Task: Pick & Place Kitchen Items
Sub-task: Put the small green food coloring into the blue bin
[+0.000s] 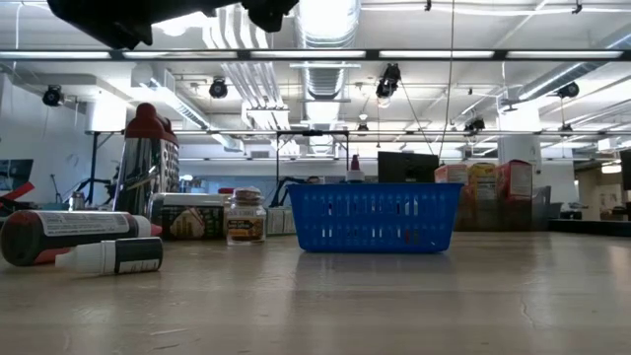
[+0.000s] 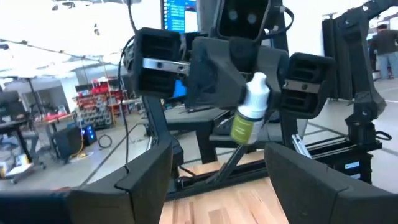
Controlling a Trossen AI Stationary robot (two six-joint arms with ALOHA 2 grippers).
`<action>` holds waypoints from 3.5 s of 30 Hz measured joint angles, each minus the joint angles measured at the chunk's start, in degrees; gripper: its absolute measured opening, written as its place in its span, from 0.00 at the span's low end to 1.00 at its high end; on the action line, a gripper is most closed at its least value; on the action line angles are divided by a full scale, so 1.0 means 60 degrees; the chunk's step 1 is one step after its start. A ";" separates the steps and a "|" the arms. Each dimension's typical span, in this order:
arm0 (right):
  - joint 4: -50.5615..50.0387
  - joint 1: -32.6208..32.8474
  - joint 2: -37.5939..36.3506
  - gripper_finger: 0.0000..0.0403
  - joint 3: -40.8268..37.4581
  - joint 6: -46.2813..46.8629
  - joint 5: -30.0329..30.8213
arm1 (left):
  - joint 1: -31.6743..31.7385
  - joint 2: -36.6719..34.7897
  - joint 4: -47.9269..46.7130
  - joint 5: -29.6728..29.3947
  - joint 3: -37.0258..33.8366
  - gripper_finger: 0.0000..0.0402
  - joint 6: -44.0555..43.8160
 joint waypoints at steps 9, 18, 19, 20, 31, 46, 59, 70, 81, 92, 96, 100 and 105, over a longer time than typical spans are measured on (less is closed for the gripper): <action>0.0388 -0.0249 0.0003 0.16 0.0000 -0.0536 -0.0003 | -0.0004 0.0852 0.0003 0.0378 0.0869 0.65 0.0264; 0.0333 -0.0270 0.0003 0.16 0.0000 -0.0585 -0.0006 | -0.0018 0.1267 0.0055 0.0412 0.1370 0.65 0.0386; 0.0333 -0.0270 0.0003 0.16 0.0000 -0.0585 -0.0003 | -0.0020 0.1248 0.0050 0.0414 0.1370 0.65 0.0401; 0.0333 -0.0270 0.0003 0.16 0.0000 -0.0589 -0.0006 | -0.0023 0.1235 0.0041 0.0420 0.1370 0.65 0.0432; 0.0337 -0.0270 0.0003 0.16 -0.0018 -0.0727 -0.0006 | -0.0025 0.1213 0.0041 0.0559 0.1410 0.59 0.0488; 0.0337 -0.0263 0.0003 0.16 -0.0018 -0.0655 -0.0047 | -0.0022 0.1213 0.0023 0.0525 0.1410 0.33 0.0488; 0.0337 -0.0263 0.0003 0.16 -0.0018 -0.0640 -0.0108 | -0.0022 0.1213 0.0019 0.0516 0.1410 0.25 0.0488; 0.0326 -0.0268 0.0003 0.20 -0.0022 -0.0117 -0.0108 | -0.0022 0.1213 -0.0033 0.0534 0.1406 0.25 0.0455; -0.1103 -0.0274 -0.0107 0.43 0.0781 0.0527 -0.0068 | -0.0029 0.1123 -0.1117 0.0396 0.1399 0.25 0.0184; -0.6319 -0.0318 -0.0103 0.54 0.1971 0.4339 -0.0168 | 0.0025 0.0193 -0.7891 -0.0413 0.2459 0.25 -0.2079; -0.6481 -0.0515 -0.0101 0.53 0.1803 0.4809 -0.1247 | 0.0025 0.0199 -0.9561 -0.0417 0.2608 0.25 -0.2741; -0.6433 -0.0826 0.0002 0.51 0.1518 0.5076 -0.1984 | 0.0029 0.0228 -1.0231 -0.0366 0.2527 0.25 -0.2847; -0.6023 -0.1139 0.0478 0.50 0.1212 0.5053 -0.2624 | 0.0033 0.0240 -1.0319 0.0153 0.2492 0.25 -0.2773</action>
